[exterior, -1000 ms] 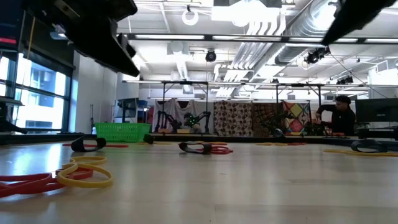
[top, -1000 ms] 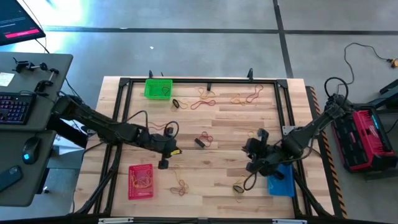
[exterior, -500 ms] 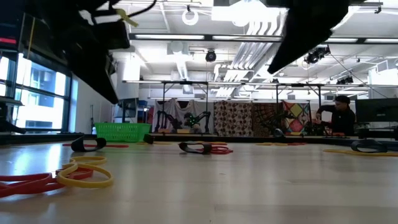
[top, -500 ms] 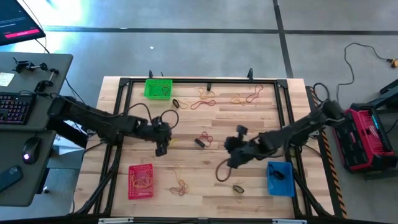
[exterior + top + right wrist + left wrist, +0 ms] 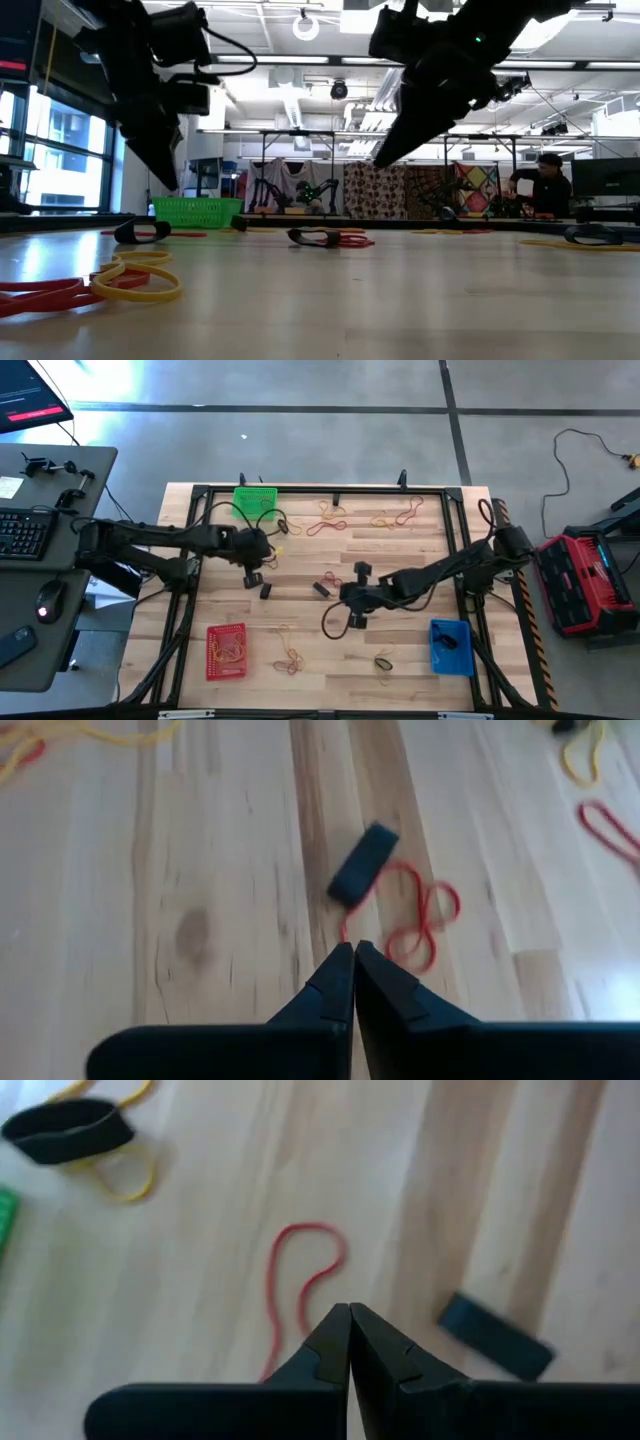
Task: Sort rubber bands into baskets
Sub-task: Put the red rubber band into the green bin
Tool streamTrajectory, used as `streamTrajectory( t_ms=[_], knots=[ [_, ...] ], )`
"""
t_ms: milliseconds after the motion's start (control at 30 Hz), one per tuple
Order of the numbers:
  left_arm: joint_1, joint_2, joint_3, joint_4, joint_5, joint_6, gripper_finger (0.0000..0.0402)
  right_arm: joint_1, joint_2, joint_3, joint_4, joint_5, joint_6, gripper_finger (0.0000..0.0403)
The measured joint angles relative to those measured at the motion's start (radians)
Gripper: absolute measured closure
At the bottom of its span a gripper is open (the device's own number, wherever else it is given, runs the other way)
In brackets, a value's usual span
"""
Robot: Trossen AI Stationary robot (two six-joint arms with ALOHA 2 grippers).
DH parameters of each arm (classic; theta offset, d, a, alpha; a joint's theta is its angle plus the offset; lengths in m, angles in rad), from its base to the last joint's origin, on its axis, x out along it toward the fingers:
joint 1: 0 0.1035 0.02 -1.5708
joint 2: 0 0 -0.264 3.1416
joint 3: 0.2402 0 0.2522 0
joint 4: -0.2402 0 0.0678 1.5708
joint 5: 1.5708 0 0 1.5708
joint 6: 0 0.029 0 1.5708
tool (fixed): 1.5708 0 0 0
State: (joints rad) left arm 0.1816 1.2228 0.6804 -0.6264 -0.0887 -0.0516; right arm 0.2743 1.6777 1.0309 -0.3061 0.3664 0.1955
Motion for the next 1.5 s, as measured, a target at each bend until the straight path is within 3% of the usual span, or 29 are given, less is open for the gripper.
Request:
streamTrajectory(
  t_ms=[233, 433, 567, 833, 1067, 1267, 1500],
  knots=[
    [0.089, 0.015, 0.000, -0.012, 0.036, 0.047, 0.0397, -0.042, 0.059, 0.000, 0.170, 0.003, -0.042, 0.0402],
    [0.102, 0.080, 0.000, -0.007, 0.046, 0.084, 0.0363, -0.033, 0.142, 0.000, 0.272, 0.003, -0.039, 0.0403],
    [0.110, 0.142, 0.000, 0.014, 0.000, 0.106, 0.0333, -0.024, 0.164, 0.000, 0.296, 0.007, -0.039, 0.0403],
    [0.141, 0.246, 0.000, 0.058, 0.006, 0.133, 0.0278, -0.024, 0.168, 0.000, 0.326, 0.008, -0.075, 0.0403],
    [0.148, 0.288, 0.003, 0.066, 0.022, 0.142, 0.0255, -0.025, 0.168, 0.000, 0.358, -0.001, -0.084, 0.0403],
    [0.148, 0.291, 0.003, 0.069, 0.034, 0.161, 0.0276, -0.025, 0.168, 0.000, 0.358, -0.001, -0.084, 0.0403],
    [0.146, 0.292, 0.002, 0.066, 0.042, 0.208, 0.0373, -0.025, 0.168, 0.000, 0.357, -0.002, -0.106, 0.0403]
  ],
)
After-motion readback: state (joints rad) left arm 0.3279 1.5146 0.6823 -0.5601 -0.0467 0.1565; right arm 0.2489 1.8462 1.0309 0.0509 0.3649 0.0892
